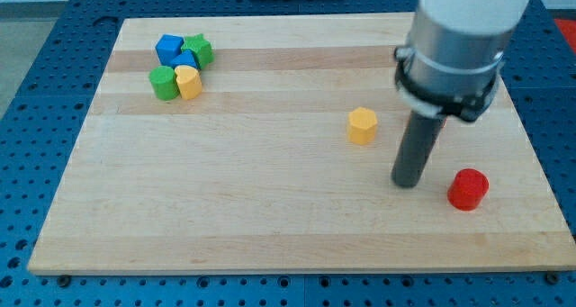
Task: Move yellow hexagon closer to red star
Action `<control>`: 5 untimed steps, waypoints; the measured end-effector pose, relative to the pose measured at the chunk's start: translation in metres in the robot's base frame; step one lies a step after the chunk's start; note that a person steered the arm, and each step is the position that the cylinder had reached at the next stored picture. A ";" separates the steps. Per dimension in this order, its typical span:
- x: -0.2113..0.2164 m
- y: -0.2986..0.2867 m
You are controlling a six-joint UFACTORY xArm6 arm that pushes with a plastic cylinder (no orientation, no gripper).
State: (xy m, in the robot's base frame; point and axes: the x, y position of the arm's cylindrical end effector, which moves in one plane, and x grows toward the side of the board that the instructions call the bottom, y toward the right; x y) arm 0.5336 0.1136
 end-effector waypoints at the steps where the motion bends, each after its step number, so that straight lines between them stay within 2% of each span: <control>1: -0.002 -0.021; 2: -0.056 -0.040; 5: -0.054 -0.078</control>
State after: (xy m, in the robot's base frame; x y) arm 0.4797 0.0360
